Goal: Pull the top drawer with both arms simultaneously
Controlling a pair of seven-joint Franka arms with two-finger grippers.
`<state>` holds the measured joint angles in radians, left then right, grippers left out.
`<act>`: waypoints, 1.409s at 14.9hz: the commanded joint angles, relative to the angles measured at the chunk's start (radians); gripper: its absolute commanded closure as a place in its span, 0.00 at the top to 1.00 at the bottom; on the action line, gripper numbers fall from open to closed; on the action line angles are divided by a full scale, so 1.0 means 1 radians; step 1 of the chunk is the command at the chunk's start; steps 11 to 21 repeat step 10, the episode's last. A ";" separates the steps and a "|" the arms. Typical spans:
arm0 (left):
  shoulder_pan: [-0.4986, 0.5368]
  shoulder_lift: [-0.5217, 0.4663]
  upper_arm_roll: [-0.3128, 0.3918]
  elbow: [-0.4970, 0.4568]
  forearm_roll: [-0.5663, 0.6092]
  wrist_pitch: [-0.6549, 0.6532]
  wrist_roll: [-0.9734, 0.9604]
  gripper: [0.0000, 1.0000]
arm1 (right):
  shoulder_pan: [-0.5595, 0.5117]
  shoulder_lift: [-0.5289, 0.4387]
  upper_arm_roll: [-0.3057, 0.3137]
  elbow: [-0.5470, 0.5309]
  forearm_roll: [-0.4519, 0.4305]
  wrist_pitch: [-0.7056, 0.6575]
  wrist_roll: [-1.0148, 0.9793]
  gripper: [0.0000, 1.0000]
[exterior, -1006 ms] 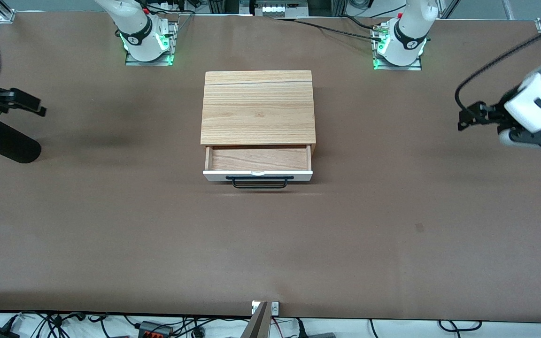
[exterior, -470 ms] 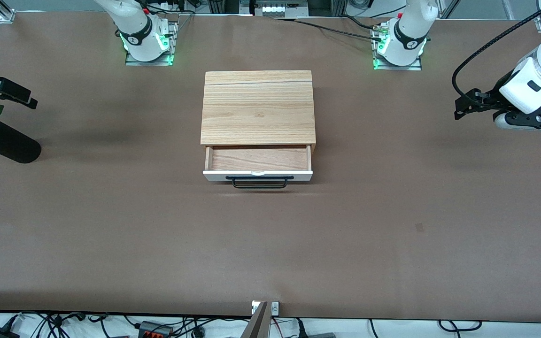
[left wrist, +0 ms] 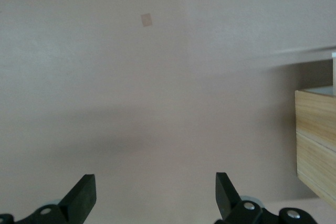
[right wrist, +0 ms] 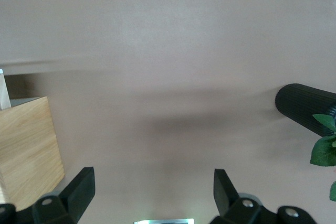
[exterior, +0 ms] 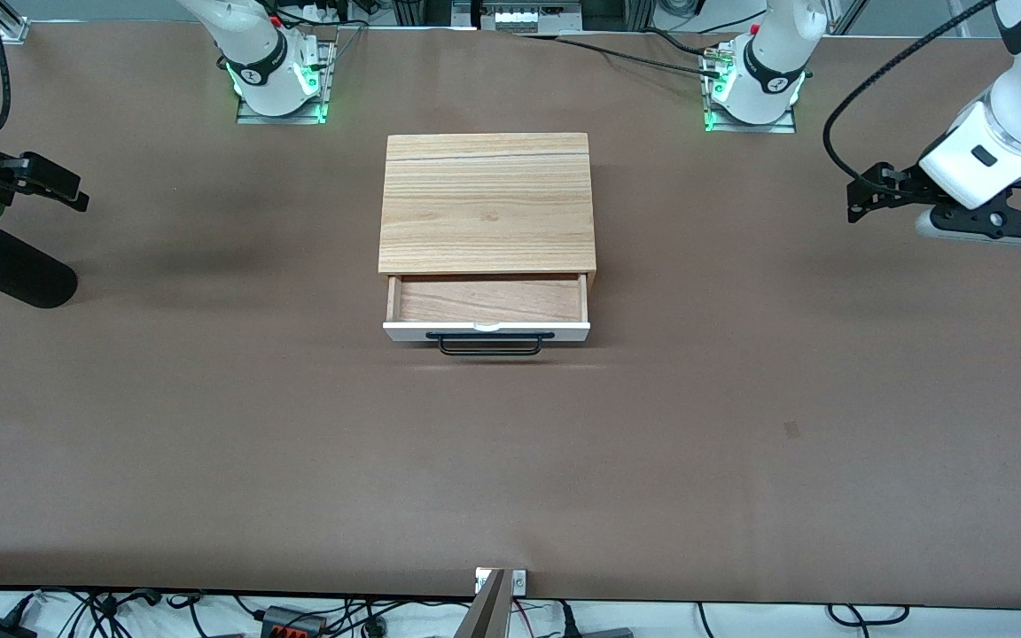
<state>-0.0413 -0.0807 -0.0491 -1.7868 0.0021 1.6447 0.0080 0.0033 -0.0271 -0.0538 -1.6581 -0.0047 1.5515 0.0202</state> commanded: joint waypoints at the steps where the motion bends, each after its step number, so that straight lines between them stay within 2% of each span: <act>1: 0.003 -0.004 -0.005 0.027 0.021 -0.039 0.021 1.00 | -0.020 -0.010 0.015 -0.012 -0.014 0.009 0.017 1.00; 3: 0.001 0.016 -0.005 0.053 0.021 -0.045 0.032 1.00 | -0.048 -0.011 0.069 -0.014 -0.014 0.010 0.018 1.00; 21: 0.003 0.027 -0.005 0.069 0.015 -0.065 0.026 1.00 | -0.048 -0.010 0.068 -0.014 -0.006 0.009 0.018 1.00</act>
